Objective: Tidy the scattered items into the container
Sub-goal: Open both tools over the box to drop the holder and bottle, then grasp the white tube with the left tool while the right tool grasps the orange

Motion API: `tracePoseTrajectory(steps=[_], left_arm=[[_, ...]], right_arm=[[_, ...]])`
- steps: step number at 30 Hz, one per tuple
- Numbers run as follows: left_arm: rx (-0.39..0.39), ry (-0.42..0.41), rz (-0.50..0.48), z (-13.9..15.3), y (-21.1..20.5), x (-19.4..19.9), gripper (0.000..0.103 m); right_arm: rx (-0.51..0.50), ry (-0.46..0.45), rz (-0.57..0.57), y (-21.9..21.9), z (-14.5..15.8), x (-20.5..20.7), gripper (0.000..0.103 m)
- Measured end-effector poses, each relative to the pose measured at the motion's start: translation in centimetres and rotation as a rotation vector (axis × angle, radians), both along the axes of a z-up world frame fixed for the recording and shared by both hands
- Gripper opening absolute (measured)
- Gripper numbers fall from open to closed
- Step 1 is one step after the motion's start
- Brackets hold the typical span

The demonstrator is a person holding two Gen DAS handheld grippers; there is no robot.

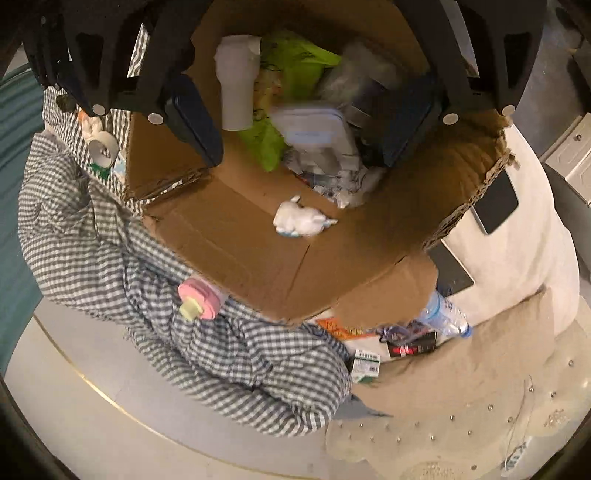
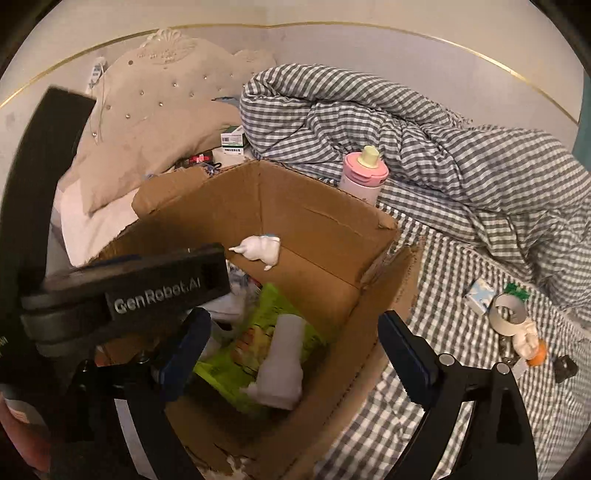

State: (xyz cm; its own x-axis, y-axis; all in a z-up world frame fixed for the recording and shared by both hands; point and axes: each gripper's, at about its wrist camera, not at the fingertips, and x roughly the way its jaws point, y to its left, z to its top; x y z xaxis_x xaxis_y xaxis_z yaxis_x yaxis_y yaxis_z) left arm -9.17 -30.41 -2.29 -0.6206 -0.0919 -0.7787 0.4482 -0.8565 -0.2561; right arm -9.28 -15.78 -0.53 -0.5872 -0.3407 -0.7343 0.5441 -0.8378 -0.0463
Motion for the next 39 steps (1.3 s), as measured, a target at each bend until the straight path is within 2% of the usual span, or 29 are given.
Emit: tracePoseTrajectory(steps=[5,10,20,26,34,39], left_arm=[[-0.022,-0.004,-0.019,0.7,1.2,0.2,0.091],[-0.043,0.017,-0.038,2.5,3.4,1.0,0.091],[-0.106,0.075,-0.140,6.1,12.2,1.1,0.091],[-0.137,0.081,-0.228,5.7,18.8,1.1,0.091],[-0.164,0.045,-0.349,3.1,27.7,-0.2,0.096],[-0.184,0.021,-0.414,1.5,31.7,-1.6,0.098]], right_arm=[[-0.015,-0.007,-0.015,1.3,0.3,0.6,0.092],[-0.034,0.021,-0.037,3.8,2.0,1.4,0.092],[-0.087,0.063,-0.161,12.7,4.3,3.2,0.092],[-0.119,0.066,-0.249,19.5,4.3,4.0,0.092],[-0.143,0.027,-0.420,30.6,2.7,3.3,0.092],[-0.175,0.005,-0.544,37.5,1.4,2.1,0.092]])
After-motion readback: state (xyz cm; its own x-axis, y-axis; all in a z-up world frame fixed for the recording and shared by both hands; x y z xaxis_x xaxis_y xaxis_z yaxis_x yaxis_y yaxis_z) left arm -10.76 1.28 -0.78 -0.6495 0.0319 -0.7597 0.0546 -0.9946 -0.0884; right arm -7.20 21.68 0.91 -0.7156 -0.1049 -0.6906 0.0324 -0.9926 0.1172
